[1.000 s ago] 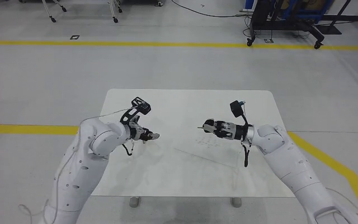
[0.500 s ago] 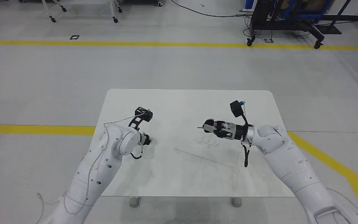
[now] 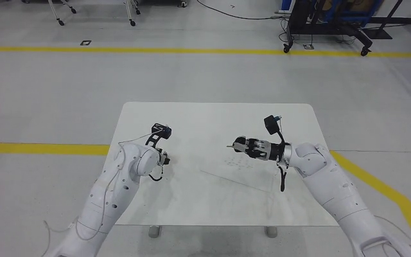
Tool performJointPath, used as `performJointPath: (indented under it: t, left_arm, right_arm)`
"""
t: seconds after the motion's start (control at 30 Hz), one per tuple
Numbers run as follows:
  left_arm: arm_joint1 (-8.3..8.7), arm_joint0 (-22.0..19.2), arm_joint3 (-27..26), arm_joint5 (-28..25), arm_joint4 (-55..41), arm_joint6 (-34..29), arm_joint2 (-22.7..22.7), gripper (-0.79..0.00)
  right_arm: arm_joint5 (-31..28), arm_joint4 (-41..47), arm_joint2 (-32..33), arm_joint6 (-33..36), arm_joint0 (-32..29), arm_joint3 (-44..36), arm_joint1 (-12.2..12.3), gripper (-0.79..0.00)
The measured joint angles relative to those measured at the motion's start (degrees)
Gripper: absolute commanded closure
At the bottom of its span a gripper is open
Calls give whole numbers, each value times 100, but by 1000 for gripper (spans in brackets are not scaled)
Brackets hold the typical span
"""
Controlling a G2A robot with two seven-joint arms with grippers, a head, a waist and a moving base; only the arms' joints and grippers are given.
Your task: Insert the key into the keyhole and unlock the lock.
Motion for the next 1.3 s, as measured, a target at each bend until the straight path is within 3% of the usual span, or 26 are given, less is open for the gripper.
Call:
performJointPath:
  t: [0.5,0.53,0.57,0.67,0.73,0.87,1.1,1.23,1.27,1.3]
  left_arm:
    - [-88,-178,204,32,70,-94,209,-12]
    - [-91,-183,206,38,67,-92,207,-243]
    - [-94,-188,208,49,67,-88,200,-329]
    - [-96,-197,216,49,57,-90,166,-474]
    - [-96,-205,222,44,54,-97,141,-517]
    - [-104,-218,221,54,60,-82,126,-471]
    - [-142,-268,338,58,0,21,166,-262]
    - [-167,-348,486,-6,-20,19,214,-234]
    - [-176,-380,534,-22,-18,9,235,-203]
    - [-183,-406,569,-33,-16,1,252,-22]
  right_arm:
    - [0,0,0,0,0,0,0,0]
    - [0,0,0,0,0,0,0,0]
    - [0,0,0,0,0,0,0,0]
    - [0,0,0,0,0,0,0,0]
    - [0,0,0,0,0,0,0,0]
    - [0,0,0,0,0,0,0,0]
    - [0,0,0,0,0,0,0,0]
    - [0,0,0,0,0,0,0,0]
    - [0,0,0,0,0,0,0,0]
    - [0,0,0,0,0,0,0,0]
